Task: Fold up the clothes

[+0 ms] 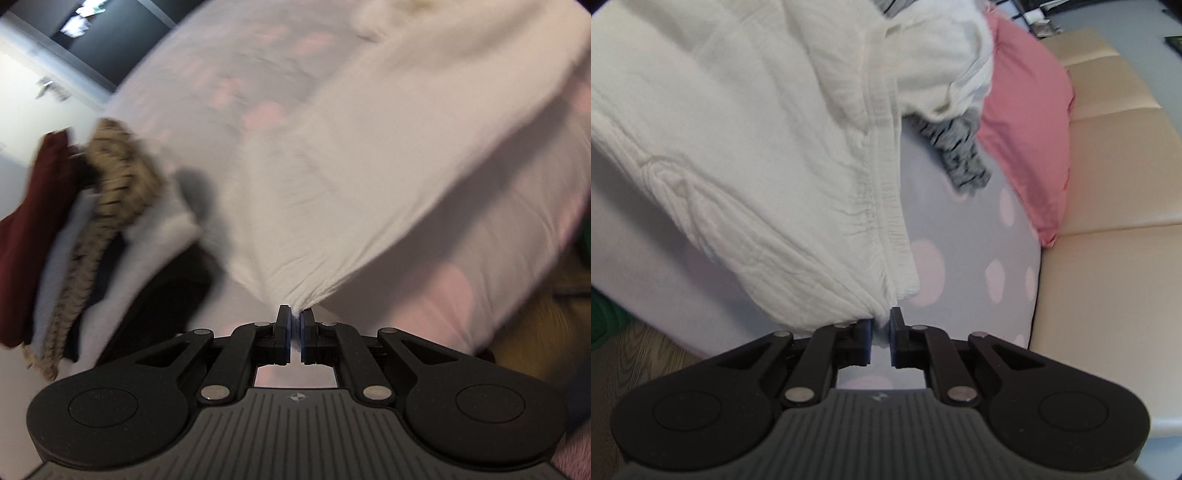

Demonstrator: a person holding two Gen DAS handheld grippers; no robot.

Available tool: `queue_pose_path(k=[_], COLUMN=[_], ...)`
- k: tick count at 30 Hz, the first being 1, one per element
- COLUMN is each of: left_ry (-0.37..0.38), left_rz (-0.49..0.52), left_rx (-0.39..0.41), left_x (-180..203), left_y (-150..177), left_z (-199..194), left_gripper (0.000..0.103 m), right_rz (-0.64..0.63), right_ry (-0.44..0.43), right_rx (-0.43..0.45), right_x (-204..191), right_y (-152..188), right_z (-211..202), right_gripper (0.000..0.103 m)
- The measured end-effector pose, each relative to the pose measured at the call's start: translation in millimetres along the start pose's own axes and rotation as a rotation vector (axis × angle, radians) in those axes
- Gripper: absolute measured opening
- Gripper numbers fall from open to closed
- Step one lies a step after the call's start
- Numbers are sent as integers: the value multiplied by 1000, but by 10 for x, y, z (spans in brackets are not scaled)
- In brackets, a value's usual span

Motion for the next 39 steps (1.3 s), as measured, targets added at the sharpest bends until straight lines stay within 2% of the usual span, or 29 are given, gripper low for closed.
queue_pose_path(k=[4, 8, 9, 10, 11, 13, 15, 16, 18, 22, 23, 25, 29, 32, 34, 36, 37, 39], left_ry=[39, 64, 70, 76, 82, 94, 107, 116, 140, 154, 166, 192, 211, 242, 265, 271, 256, 207], left_rz=[71, 49, 43, 38, 32, 21, -46, -90, -192, -395, -453, -563, -698, -781, -807, -818, -815, -790], left_rx=[-39, 3, 14, 25, 36, 58, 105, 127, 161, 176, 163, 125, -1, -77, -84, -77, -73, -53], left_x=[194, 184, 181, 178, 175, 169, 33, -58, -290, -763, -877, -1084, -1186, -1147, -1103, -1050, -1026, -997], left_y=[39, 53, 56, 59, 63, 69, 55, 39, 34, 9, 15, 43, 143, 249, 294, 300, 290, 247], left_z=[149, 75, 55, 36, 16, -23, -126, -174, -229, -167, -92, 74, 501, 744, 800, 833, 838, 830], left_gripper=[3, 3, 7, 12, 14, 23, 32, 36, 38, 39, 39, 38, 38, 38, 38, 35, 24, 14], right_rz=[-8, -26, -36, -45, -48, -5, 33, 43, 56, 126, 146, 176, 239, 333, 353, 317, 292, 251], right_ry=[-35, -111, -114, -117, -116, -92, -61, -38, 19, 112, 125, 112, 77, -52, -107, -115, -114, -114], right_rx=[-66, -106, -112, -119, -123, -116, -95, -76, -25, 173, 228, 334, 545, 660, 692, 694, 691, 687], right_x=[-88, -174, -176, -178, -169, -66, 45, 97, 176, 245, 242, 132, -89, -303, -472, -639, -718, -842], right_y=[-6, -47, -48, -49, -54, -95, -162, -219, -371, -808, -923, -1130, -1536, -1707, -1797, -1871, -1903, -1957], right_z=[113, 133, 122, 110, 95, 35, -58, -134, -295, -763, -884, -1128, -1617, -1854, -1890, -1859, -1840, -1814], right_gripper=[11, 14, 16, 23, 26, 26, 26, 26, 26, 27, 30, 35, 36, 38, 38, 38, 38, 38])
Point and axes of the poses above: each gripper's, at about its wrist camera, not at the fingertips, and z roughly the way its jaws point, x to its right, y to its underside, the point moved 1 cm from there along z, roughly the way its jaws point, and after that the axes turned 1 degree about z, right-handed, at the moved point
